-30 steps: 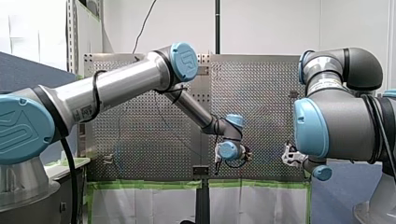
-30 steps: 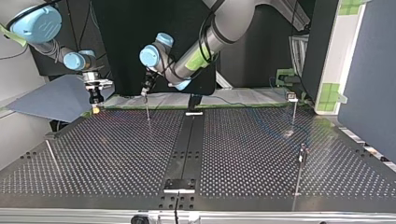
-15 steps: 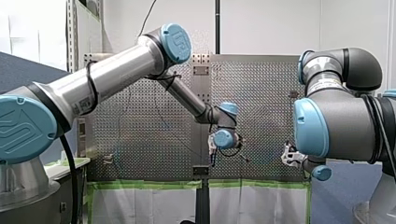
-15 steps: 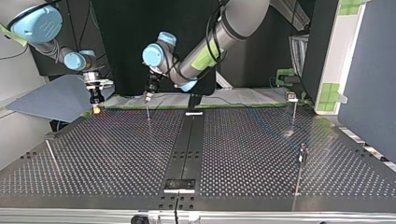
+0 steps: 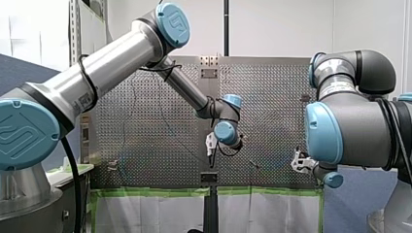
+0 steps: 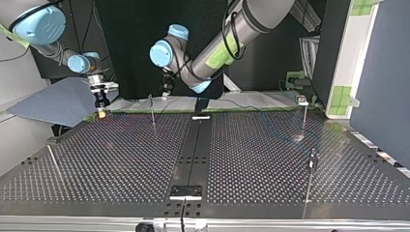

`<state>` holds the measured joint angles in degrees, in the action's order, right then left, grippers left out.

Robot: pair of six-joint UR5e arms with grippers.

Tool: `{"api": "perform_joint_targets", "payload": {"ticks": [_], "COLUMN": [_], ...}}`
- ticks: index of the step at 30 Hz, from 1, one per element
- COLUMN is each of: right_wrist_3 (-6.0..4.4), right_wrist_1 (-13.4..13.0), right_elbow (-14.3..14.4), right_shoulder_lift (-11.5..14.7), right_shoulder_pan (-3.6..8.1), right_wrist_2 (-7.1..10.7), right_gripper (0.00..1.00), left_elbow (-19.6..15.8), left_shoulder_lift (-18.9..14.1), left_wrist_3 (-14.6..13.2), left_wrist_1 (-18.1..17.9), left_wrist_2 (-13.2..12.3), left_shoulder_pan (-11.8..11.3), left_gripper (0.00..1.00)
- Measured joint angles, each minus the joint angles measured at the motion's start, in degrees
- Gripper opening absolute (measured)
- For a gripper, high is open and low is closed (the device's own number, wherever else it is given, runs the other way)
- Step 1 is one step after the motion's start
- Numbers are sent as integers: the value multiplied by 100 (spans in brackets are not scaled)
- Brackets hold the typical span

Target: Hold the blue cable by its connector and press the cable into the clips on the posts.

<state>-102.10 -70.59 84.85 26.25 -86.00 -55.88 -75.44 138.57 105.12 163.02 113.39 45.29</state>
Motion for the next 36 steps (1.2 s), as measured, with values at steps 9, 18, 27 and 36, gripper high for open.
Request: {"api": "perform_joint_targets", "payload": {"ticks": [9,18,27,36], "right_wrist_3": [-31,-32,-32,-32], "right_wrist_1": [-4,0,-2,-6], "right_elbow": [-3,-2,-1,0], "right_shoulder_lift": [0,0,0,0], "right_shoulder_pan": [-25,-44,-51,-61], "right_wrist_2": [5,6,6,6], "right_gripper": [0,0,0,0], "left_elbow": [-499,-979,-1412,-1863], "left_shoulder_lift": [-500,-978,-1412,-1862], "left_wrist_3": [10,12,11,52], "left_wrist_1": [446,681,647,254], "left_wrist_2": [49,200,225,306], "left_shoulder_pan": [21,20,22,-8], "left_gripper": [100,100,100,100]}}
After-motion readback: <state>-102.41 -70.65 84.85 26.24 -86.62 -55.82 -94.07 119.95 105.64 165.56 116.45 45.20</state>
